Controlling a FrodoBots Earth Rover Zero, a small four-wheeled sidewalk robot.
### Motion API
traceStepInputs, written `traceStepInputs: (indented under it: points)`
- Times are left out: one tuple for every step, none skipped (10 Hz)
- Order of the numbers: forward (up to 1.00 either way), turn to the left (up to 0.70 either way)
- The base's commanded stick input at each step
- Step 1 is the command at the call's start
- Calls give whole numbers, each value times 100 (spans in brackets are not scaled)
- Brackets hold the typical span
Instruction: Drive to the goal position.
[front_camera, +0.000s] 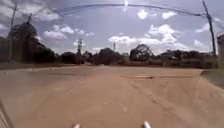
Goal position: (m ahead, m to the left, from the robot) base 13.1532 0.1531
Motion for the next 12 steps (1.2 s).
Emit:
traceStepInputs:
  points:
    - [50,0]
    - [50,0]
    - [50,0]
    - [50,0]
    - [50,0]
    - [50,-50]
    - [50,-50]
    - [50,-30]
    - [50,-3]
    - [50,0]
    - [50,0]
    - [50,0]
